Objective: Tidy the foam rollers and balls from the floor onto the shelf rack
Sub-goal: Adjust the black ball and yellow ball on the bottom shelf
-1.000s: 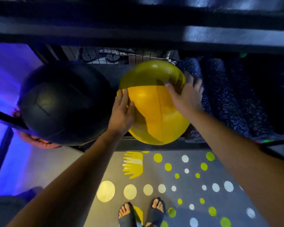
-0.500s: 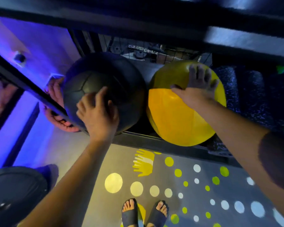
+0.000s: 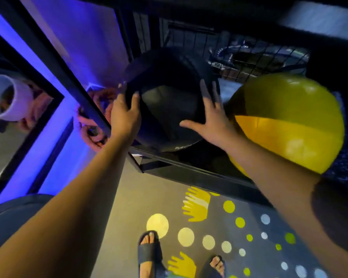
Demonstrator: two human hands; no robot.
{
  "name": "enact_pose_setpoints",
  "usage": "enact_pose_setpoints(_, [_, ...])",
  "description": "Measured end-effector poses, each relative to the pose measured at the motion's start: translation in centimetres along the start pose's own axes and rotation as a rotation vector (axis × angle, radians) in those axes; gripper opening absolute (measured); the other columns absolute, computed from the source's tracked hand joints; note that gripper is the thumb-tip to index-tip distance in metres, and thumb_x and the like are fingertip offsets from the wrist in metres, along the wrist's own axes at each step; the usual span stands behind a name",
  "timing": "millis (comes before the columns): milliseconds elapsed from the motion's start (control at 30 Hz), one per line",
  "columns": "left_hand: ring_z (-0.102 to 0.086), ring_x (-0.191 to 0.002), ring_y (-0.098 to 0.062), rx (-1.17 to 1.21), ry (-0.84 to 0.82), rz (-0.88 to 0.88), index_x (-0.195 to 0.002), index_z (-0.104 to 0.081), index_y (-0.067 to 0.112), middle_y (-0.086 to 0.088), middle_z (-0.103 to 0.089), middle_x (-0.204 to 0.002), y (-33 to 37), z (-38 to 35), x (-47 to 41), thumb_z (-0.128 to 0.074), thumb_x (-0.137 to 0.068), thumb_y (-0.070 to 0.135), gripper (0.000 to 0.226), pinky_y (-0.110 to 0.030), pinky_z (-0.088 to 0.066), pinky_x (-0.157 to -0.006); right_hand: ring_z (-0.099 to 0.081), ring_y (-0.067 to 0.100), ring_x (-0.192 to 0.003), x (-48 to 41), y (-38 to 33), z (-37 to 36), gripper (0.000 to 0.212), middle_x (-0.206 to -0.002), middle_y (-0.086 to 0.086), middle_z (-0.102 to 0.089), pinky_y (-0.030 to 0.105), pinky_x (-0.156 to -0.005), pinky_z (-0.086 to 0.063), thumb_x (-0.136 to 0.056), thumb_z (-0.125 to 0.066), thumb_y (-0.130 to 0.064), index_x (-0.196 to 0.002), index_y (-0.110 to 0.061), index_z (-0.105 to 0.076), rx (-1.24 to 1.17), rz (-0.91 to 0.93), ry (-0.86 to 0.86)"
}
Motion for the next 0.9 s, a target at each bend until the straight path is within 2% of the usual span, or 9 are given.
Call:
enact_pose_setpoints(133, [-0.054, -0.132, -0.029, -0.092, -0.177, 0.035, -0.156, -0.037, 0.021, -0.016, -0.057, -0.145, -3.7, -0.3, -2.0, -0.050, -0.104, 0.037, 0.056, -0.032, -0.042, -0.105, -0.018, 0.020, -0.156, -4.6, 1.2, 1.8, 0.108, -0.171, 0.000, -0.013, 0.038, -0.126, -0.023, -0.076, -0.073, -0.071, -0.162, -0.036, -0.016, -0.215, -0.096, 0.136])
enact_pose_setpoints(233, [-0.059, -0.122, -0.038, -0.120, -0.257, 0.035, -0.159, -0.028, 0.025, -0.024, -0.063, -0.134, -3.9, -1.5, -3.2, -0.050, -0.102, 0.043, 0.063, -0.038, -0.047, -0.100, -0.029, 0.018, -0.152, -5.8, 1.7, 1.2, 0.106, -0.165, -0.003, -0.032, 0.045, -0.122, -0.032, -0.071, -0.057, -0.090, -0.158, -0.037, -0.028, -0.444, -0.213, 0.323])
enact_pose_setpoints(367, [-0.043, -0.141, -0.041, -0.098, -0.302, 0.085, -0.164, 0.003, 0.023, -0.022, -0.034, -0.162, -3.0, -3.4, -2.9, -0.047, -0.106, 0.042, 0.079, -0.034, -0.035, -0.108, -0.037, 0.019, -0.147, -6.7, 1.1, 1.0, 0.107, -0.159, -0.001, -0.042, 0.044, -0.117, -0.038, -0.067, -0.054, -0.093, -0.156, -0.035, -0.036, -0.444, -0.291, 0.395])
enact_pose_setpoints(500, [-0.017, -0.154, -0.037, -0.054, -0.230, 0.192, -0.162, 0.013, 0.027, -0.022, -0.007, -0.169, -3.0, -4.4, 0.9, -0.045, -0.095, 0.070, 0.098, -0.043, -0.021, -0.121, -0.046, 0.026, -0.137, -6.6, -0.8, 1.1, 0.091, -0.149, 0.000, -0.050, 0.045, -0.112, -0.042, -0.072, -0.066, -0.080, -0.150, -0.039, -0.043, -0.277, -0.379, 0.427])
enact_pose_setpoints(600, [-0.015, -0.153, -0.045, -0.169, -0.149, 0.193, -0.160, 0.021, 0.024, -0.022, 0.005, -0.169, -3.3, -4.9, 2.1, -0.035, -0.091, 0.080, 0.104, -0.057, -0.027, -0.119, -0.044, 0.024, -0.131, -6.8, -2.9, -0.5, 0.076, -0.142, -0.007, -0.054, 0.035, -0.104, -0.039, -0.075, -0.061, -0.081, -0.142, -0.048, -0.049, -0.256, -0.398, 0.445])
enact_pose_setpoints(667, [-0.021, -0.150, -0.051, -0.179, -0.091, 0.154, -0.160, 0.019, 0.024, -0.022, 0.010, -0.168, -3.4, -4.7, 1.0, -0.032, -0.095, 0.074, 0.096, -0.057, -0.031, -0.117, -0.058, 0.012, -0.115, -6.8, -3.0, -0.7, 0.041, -0.116, -0.013, -0.069, 0.030, -0.097, -0.046, -0.089, -0.059, -0.066, -0.118, -0.039, -0.069, -0.532, -0.322, 0.537])
enact_pose_setpoints(733, [-0.021, -0.150, -0.050, -0.118, -0.056, 0.195, -0.161, 0.015, 0.026, -0.023, 0.008, -0.168, -3.6, -4.3, -0.5, -0.033, -0.101, 0.065, 0.087, -0.052, -0.024, -0.119, -0.066, 0.000, -0.090, -6.2, -1.1, -0.2, 0.024, -0.091, -0.016, -0.073, 0.020, -0.081, -0.052, -0.104, -0.053, -0.039, -0.102, -0.027, -0.074, -0.550, -0.337, 0.636])
enact_pose_setpoints(800, [-0.018, -0.152, -0.045, -0.114, -0.024, 0.238, -0.163, 0.011, 0.021, -0.026, -0.001, -0.168, -3.6, -3.4, -1.4, -0.030, -0.107, 0.052, 0.076, -0.039, -0.007, -0.117, -0.064, -0.001, -0.098, -5.8, 1.2, -1.7, 0.028, -0.109, -0.015, -0.070, 0.022, -0.086, -0.053, -0.107, -0.047, -0.029, -0.127, -0.025, -0.067, -0.612, -0.469, 0.525])
enact_pose_setpoints(900, [-0.017, -0.150, -0.046, -0.183, -0.034, 0.205, -0.161, 0.006, 0.010, -0.026, -0.012, -0.167, -3.0, -2.5, -2.3, -0.022, -0.112, 0.037, 0.063, -0.042, -0.006, -0.116, -0.056, 0.027, -0.125, -4.5, 4.1, -6.1, 0.056, -0.145, 0.005, -0.054, 0.042, -0.100, -0.050, -0.101, -0.043, -0.022, -0.154, -0.042, -0.036, -0.526, -0.704, 0.171])
Point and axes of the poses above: each hand's wrist, its own x-axis away from the middle knuckle, its own z-axis out of the back of the hand, y = z × x, the point moved 7 cm from there along -x, towards the middle knuckle
